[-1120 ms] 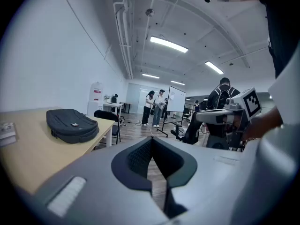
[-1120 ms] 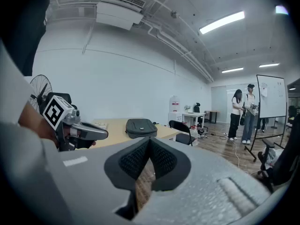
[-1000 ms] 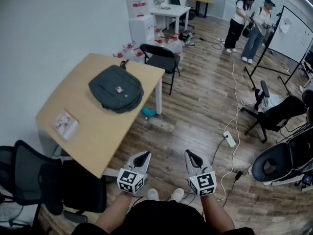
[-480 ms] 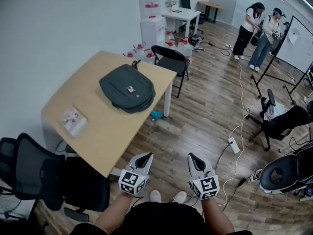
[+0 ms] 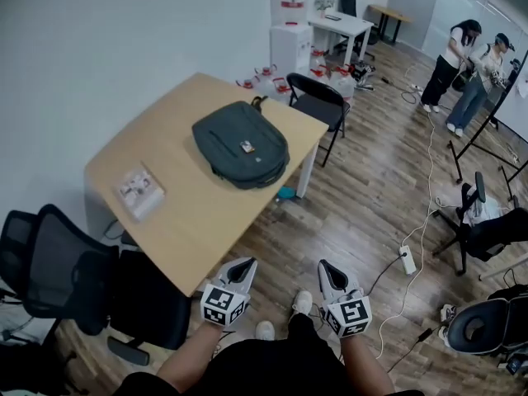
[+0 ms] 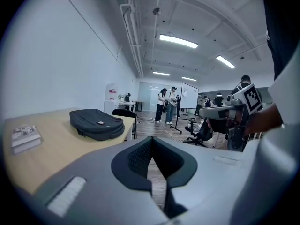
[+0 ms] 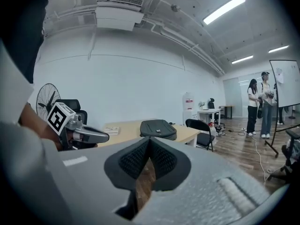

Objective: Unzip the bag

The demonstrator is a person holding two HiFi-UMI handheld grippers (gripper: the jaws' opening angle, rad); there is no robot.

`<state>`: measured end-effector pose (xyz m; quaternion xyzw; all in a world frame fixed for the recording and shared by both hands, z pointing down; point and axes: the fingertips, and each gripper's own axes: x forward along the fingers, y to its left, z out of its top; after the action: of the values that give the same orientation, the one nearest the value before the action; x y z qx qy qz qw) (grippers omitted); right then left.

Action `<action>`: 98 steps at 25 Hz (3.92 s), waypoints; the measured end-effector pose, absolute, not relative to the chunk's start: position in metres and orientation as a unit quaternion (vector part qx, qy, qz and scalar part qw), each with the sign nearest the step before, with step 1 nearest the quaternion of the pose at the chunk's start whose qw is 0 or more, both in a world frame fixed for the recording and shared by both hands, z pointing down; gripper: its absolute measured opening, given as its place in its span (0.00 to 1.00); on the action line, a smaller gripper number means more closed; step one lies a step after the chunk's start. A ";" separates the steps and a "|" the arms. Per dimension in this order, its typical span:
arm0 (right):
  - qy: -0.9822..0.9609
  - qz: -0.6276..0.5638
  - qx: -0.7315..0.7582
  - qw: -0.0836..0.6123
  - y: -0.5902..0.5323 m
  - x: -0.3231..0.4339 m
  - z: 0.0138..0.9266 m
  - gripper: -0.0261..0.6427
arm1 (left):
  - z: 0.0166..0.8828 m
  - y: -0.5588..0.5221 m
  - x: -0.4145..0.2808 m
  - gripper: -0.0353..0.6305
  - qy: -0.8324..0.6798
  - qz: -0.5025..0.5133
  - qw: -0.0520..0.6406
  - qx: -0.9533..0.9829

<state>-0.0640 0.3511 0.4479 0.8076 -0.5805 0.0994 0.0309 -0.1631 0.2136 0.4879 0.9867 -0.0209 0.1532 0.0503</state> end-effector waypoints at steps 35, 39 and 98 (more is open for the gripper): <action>-0.732 0.070 0.674 0.074 0.170 0.108 0.464 0.04 | 0.496 0.088 -0.022 0.08 -0.209 0.159 0.062 0.963; -0.740 0.074 0.663 0.079 0.132 0.113 0.463 0.04 | 0.495 0.056 -0.022 0.08 -0.221 0.149 0.074 0.961; -0.838 0.139 0.496 0.181 -0.071 0.087 0.543 0.04 | 0.642 -0.133 -0.011 0.13 -0.281 0.358 0.023 0.890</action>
<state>0.0873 -0.0710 0.5427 0.4959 -0.8378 0.1394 0.1808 -0.0106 -0.1325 0.6423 0.8902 -0.2813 0.3576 0.0226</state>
